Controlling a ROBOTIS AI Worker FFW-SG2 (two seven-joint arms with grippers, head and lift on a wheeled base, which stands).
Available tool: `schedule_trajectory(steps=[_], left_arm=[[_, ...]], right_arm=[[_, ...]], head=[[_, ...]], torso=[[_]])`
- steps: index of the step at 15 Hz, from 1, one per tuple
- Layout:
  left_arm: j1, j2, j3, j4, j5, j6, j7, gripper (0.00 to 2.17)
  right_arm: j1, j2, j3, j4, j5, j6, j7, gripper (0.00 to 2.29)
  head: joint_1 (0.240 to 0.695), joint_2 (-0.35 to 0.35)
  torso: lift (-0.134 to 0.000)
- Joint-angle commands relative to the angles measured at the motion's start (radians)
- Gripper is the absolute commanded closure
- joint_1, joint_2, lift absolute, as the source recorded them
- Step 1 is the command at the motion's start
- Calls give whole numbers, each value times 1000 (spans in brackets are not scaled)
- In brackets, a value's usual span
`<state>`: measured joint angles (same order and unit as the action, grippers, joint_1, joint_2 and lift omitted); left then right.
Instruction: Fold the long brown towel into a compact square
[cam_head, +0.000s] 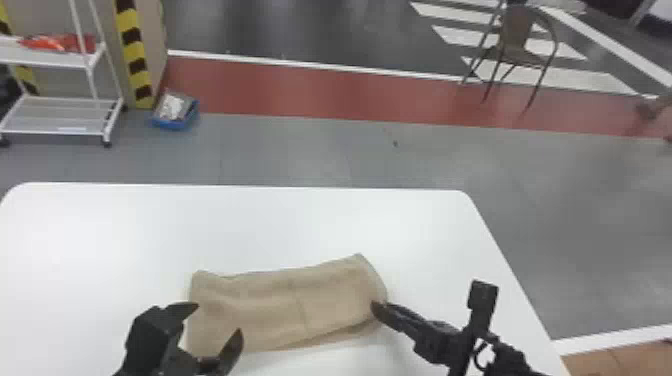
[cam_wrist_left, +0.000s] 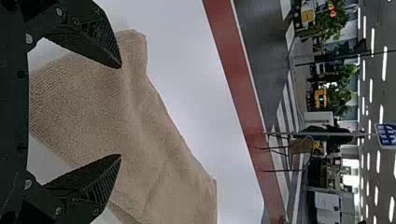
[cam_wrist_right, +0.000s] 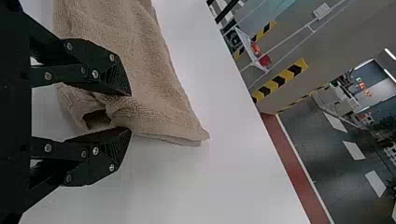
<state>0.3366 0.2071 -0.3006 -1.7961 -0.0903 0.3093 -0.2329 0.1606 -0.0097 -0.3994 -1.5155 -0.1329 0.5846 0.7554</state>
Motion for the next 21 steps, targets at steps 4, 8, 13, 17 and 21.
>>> schedule_trajectory(steps=[4, 8, 13, 17, 21], left_arm=[[-1, 0, 0, 0, 1, 9, 0, 235], [-1, 0, 2, -3, 1, 15, 0, 235], [1, 0, 2, -8, 3, 21, 0, 235], [5, 0, 26, -8, 9, 18, -2, 235], [9, 0, 18, -8, 7, 24, -2, 232]], right_arm=[[2, -3, -9, -28, -1, 4, 10, 1268], [46, -1, -19, -135, -2, 38, 10, 1268], [62, -1, 16, -221, 68, 139, 2, 1082], [76, -4, -35, -186, 65, 166, 18, 1072], [71, -4, -85, -224, 67, 231, -4, 275]], head=[[695, -256], [695, -262], [695, -252], [695, -254], [695, -288]], torso=[[0], [0], [0], [0], [0]])
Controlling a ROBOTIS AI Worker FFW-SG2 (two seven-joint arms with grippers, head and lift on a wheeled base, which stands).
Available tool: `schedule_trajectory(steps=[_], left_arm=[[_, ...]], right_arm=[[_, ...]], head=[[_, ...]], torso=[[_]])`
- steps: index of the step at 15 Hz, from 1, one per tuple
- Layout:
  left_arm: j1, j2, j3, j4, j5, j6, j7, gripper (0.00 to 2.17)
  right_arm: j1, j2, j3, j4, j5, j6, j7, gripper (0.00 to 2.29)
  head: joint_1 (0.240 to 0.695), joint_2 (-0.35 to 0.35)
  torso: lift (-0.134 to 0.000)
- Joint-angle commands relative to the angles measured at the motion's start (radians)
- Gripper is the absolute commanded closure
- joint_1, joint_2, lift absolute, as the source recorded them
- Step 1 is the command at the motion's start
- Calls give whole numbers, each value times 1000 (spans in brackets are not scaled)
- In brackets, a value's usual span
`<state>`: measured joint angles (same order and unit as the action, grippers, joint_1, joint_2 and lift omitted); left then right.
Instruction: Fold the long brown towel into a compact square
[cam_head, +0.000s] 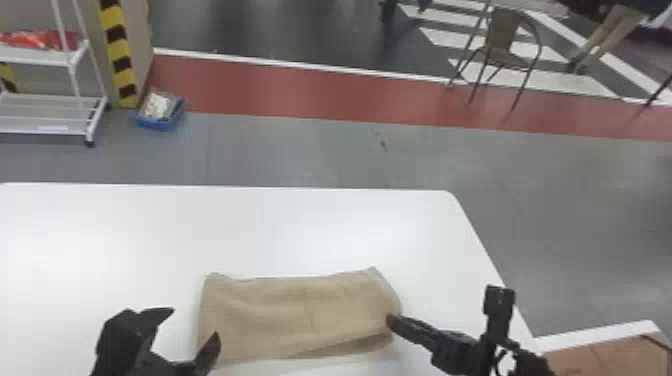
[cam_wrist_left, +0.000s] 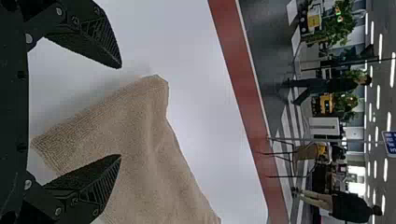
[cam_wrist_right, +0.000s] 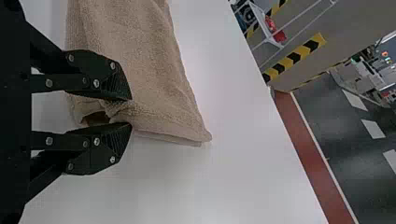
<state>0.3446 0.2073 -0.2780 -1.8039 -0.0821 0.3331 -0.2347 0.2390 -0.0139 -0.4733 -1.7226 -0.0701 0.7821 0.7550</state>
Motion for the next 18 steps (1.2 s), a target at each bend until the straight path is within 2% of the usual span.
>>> schedule_trajectory(steps=[1, 3, 5, 8, 11, 15, 16, 18], left_arm=[[1, 0, -6, 0, -2, 4, 0, 232], [7, 0, -6, -14, -5, 10, 0, 232], [17, 0, -1, -25, -5, 13, 0, 232], [24, 1, 0, -26, -7, 13, -3, 232], [14, 1, -4, -26, -7, 19, -14, 232], [5, 1, -13, -26, -7, 19, -21, 232], [5, 3, -12, -25, -4, 19, -21, 232], [5, 6, -10, -20, 1, 16, -21, 232]], right_arm=[[-30, -3, -13, -28, 9, 82, -3, 80], [-102, -12, -13, -35, 33, 267, -2, 46], [-167, -14, -7, -35, 61, 359, -2, 60], [-282, -18, 4, -11, 199, 530, -26, 134], [-375, -64, 30, 61, 265, 699, -29, 282], [-414, -69, 41, 97, 331, 699, -45, 282], [-422, -75, 42, 113, 339, 650, -45, 286], [-441, -112, 67, 179, 342, 543, -34, 306]], head=[[695, -299], [695, -314], [695, -310], [695, -299], [695, -311], [695, -338], [695, -343], [695, -350]], torso=[[0], [0], [0], [0], [0], [0], [0], [0]])
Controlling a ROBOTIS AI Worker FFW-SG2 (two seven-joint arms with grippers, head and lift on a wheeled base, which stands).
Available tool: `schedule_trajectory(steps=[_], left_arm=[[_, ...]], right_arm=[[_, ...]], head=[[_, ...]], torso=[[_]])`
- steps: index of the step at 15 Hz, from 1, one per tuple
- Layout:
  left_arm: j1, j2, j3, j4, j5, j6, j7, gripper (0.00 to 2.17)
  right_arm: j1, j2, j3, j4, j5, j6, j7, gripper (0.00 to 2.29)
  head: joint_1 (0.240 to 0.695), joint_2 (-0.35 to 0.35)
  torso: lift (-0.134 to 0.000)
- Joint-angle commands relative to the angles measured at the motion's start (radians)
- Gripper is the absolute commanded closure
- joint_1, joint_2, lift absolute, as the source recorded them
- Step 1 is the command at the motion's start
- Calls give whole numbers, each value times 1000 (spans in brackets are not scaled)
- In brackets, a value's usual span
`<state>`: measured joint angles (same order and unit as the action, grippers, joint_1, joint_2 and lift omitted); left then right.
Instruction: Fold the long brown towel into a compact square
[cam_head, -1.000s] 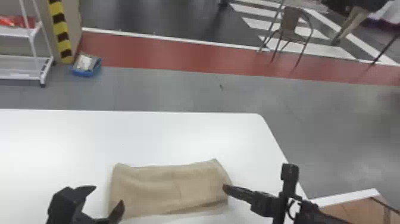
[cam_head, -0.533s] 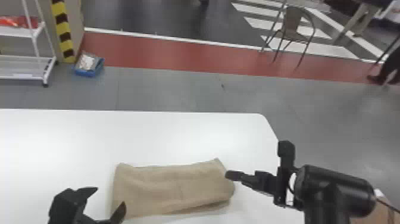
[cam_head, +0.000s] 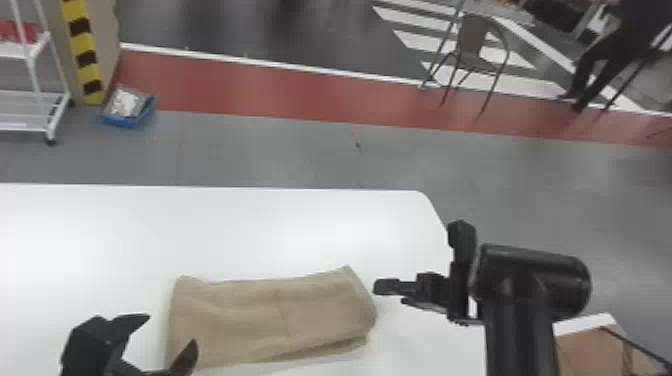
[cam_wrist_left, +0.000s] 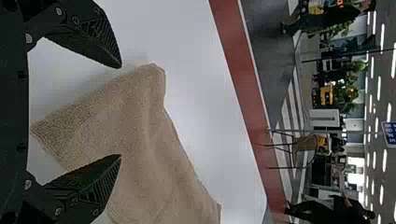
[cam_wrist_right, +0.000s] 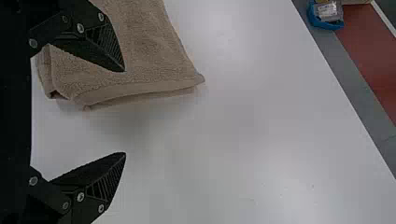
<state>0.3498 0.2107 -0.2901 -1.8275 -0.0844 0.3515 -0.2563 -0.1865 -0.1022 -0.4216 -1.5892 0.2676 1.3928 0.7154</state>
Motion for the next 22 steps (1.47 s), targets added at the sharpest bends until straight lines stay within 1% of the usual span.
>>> schedule_trajectory(steps=[1, 2, 3, 5, 6, 9, 10, 12, 17, 22], left_arm=[[0, 3, 2, 4, 5, -2, 0, 232], [0, 4, 2, 4, 5, -9, -1, 232], [0, 6, 3, 4, 8, -6, -3, 232], [-2, 4, 5, 4, 8, -6, -6, 232], [-6, 3, 0, 4, 8, -2, -6, 232], [-14, -4, -3, 10, 3, -2, -6, 232], [-14, -4, -3, 11, 3, 1, -6, 232], [-18, -4, -3, 17, 6, -2, -6, 232], [-23, 1, -1, 25, 12, -6, -6, 232], [-26, 1, -1, 27, 12, -2, -6, 232]], right_arm=[[-25, -39, 20, 81, 5, -105, 19, 431], [-27, -47, 21, 106, 7, -157, 22, 471], [-31, -48, 21, 137, 5, -206, 39, 475], [-31, -47, 21, 156, 2, -240, 50, 475], [-28, -47, 20, 158, -7, -246, 50, 475], [-14, -42, 12, 158, -36, -243, 76, 478], [-11, -39, 15, 158, -37, -240, 78, 562], [-10, -33, 20, 161, -48, -243, 76, 566], [-19, -19, 49, 202, -47, -268, 62, 566], [-21, -16, 60, 227, -47, -271, 59, 569]], head=[[695, -350], [695, -350], [695, -350], [695, -350], [695, -350], [695, -350], [695, -350], [695, -348], [695, -323], [695, -308]], torso=[[0], [0], [0], [0], [0], [0], [0], [0], [0], [0]])
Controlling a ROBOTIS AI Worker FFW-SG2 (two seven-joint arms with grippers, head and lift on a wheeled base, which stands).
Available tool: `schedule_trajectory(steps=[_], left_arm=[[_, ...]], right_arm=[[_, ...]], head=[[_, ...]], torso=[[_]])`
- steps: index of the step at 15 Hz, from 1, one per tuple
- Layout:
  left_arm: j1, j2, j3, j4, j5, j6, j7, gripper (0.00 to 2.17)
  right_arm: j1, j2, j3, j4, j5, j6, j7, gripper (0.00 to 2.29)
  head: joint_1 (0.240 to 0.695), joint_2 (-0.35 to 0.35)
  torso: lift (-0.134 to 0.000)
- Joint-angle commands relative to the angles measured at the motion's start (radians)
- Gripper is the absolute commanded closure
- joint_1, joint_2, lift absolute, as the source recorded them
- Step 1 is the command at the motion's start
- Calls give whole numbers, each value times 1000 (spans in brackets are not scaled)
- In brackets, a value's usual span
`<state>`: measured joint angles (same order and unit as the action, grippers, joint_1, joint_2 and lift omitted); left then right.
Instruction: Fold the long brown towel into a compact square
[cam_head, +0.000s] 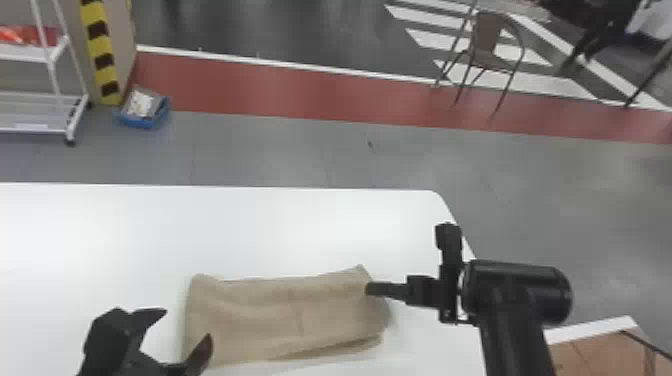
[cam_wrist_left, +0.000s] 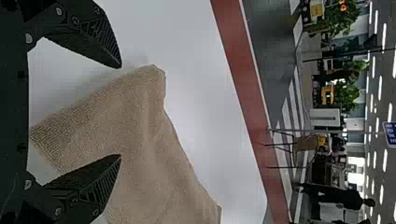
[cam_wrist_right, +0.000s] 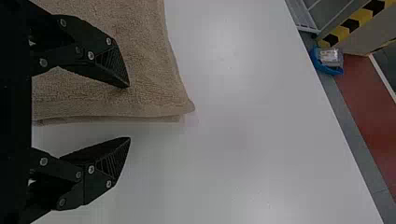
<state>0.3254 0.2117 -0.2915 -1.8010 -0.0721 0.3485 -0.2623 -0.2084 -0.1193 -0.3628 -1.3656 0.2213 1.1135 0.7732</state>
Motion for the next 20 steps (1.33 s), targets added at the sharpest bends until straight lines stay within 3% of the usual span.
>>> schedule_trajectory(steps=[1, 10, 14, 20], left_arm=[[-3, 0, 0, 0, -2, 1, 0, 232], [-14, -5, 2, 22, 3, 1, -2, 232], [-17, -5, 0, 22, 3, 4, -2, 232], [-25, -6, -2, 22, -3, 4, -2, 232]], right_arm=[[3, 0, -1, 2, 0, 15, 1, 583], [-8, 0, 15, 10, 21, 39, 1, 593], [-8, -2, 12, 10, 18, 67, 4, 940], [-12, -7, -4, 6, 10, 92, 17, 1058]], head=[[695, -307], [695, -306], [695, -303], [695, -308]], torso=[[0], [0], [0], [0]])
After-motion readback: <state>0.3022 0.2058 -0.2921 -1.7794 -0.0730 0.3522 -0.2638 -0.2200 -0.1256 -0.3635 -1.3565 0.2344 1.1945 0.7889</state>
